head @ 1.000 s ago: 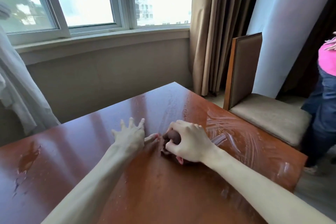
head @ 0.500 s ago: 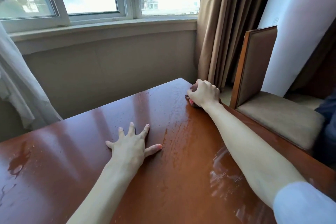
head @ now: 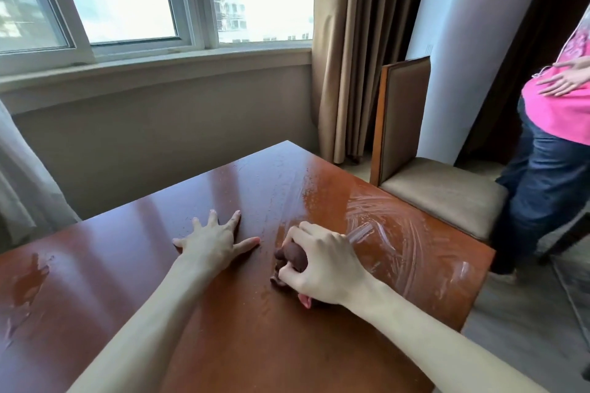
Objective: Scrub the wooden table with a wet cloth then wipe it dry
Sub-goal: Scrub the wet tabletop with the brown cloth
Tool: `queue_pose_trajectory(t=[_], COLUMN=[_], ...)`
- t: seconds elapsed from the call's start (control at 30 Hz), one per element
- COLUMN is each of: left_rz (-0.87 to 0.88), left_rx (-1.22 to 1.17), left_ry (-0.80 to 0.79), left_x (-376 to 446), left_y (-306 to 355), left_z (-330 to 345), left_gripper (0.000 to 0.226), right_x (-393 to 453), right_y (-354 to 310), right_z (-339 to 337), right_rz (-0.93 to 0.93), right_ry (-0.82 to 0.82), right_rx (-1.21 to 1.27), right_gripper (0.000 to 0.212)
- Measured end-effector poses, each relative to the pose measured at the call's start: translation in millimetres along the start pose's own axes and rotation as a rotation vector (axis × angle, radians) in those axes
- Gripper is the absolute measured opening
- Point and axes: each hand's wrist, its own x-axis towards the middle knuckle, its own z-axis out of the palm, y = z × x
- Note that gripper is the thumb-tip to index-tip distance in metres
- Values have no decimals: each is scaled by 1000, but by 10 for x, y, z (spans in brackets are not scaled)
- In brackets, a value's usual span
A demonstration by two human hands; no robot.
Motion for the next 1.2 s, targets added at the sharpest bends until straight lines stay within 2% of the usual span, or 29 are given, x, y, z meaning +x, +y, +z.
queue_pose_trajectory(t=[0.13,0.23,0.33,0.47,0.6,0.77,1.07,1.2], left_rz=[14,10,5,-10,-20,-20,-7,16], left_rx=[19,29,49,95,104,66,-3,-10], left_ry=[1,7,14,23,13,8,1,-1], left_x=[17,46,68,98,129,145,8,-18], left_y=[-15,-22,-22,-8,3,3,22,0], left_z=[29,66,102,137,117,95,-2,2], left_gripper=[89,90,88,88,89,91,90,88], right_x=[379,920,1442,1997,2217,1755,175,-216], right_y=[302,776,1219,1591,1673,1336,95,-69], right_z=[-19,-7,8,126,176,142,-34,-55], right_rz=[101,225,356,395,433,394,172,128], right_ry=[-3,69,129,205,207,198,87,91], right_rx=[-16,-108,-144,-206,-250,-237,-147,-111], right_gripper=[24,28,21,27,28,26,31,31])
